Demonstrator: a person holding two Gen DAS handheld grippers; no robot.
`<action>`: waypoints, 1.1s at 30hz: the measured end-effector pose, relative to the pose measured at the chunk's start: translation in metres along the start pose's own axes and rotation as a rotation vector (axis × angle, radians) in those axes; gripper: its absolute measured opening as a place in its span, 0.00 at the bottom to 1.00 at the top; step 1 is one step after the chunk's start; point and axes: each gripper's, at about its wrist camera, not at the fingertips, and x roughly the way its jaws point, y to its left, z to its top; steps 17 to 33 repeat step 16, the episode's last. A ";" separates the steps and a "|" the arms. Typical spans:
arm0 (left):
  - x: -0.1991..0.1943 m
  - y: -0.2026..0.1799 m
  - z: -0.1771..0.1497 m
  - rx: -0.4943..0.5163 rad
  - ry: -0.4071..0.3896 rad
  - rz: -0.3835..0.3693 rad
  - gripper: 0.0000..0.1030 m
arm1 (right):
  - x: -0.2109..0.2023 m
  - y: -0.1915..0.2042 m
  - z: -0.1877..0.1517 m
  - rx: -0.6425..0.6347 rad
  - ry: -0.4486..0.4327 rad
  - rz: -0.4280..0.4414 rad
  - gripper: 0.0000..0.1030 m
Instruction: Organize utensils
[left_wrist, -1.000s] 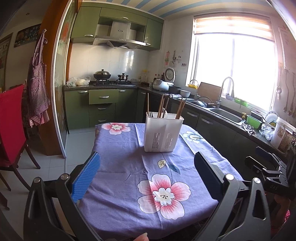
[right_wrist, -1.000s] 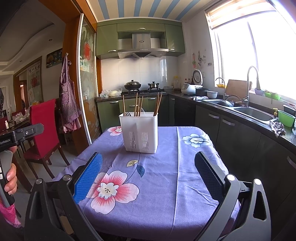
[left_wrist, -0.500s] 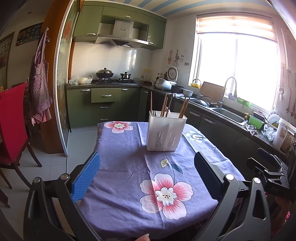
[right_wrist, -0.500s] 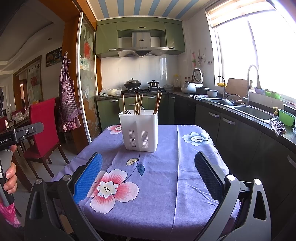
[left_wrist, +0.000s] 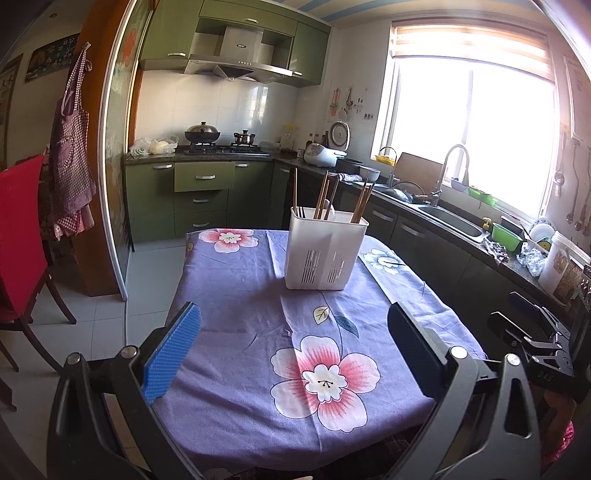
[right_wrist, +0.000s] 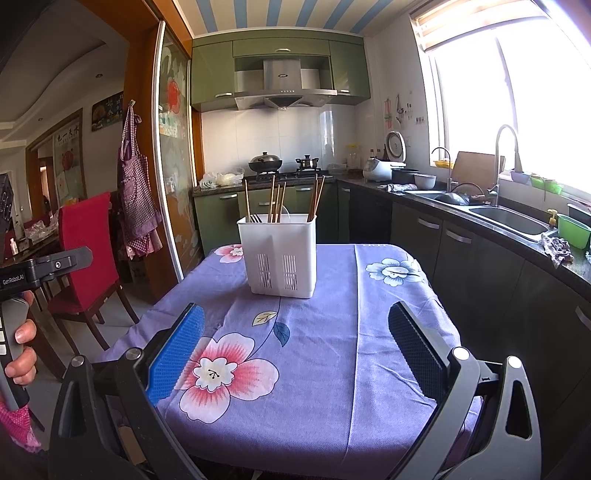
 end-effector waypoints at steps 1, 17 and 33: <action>0.001 0.001 0.000 -0.004 -0.002 -0.001 0.93 | 0.000 0.000 0.000 0.001 0.000 0.001 0.95; 0.013 0.006 -0.002 -0.003 0.026 0.072 0.93 | 0.003 -0.002 0.001 0.014 0.016 0.003 0.96; 0.013 0.006 -0.002 -0.003 0.026 0.072 0.93 | 0.003 -0.002 0.001 0.014 0.016 0.003 0.96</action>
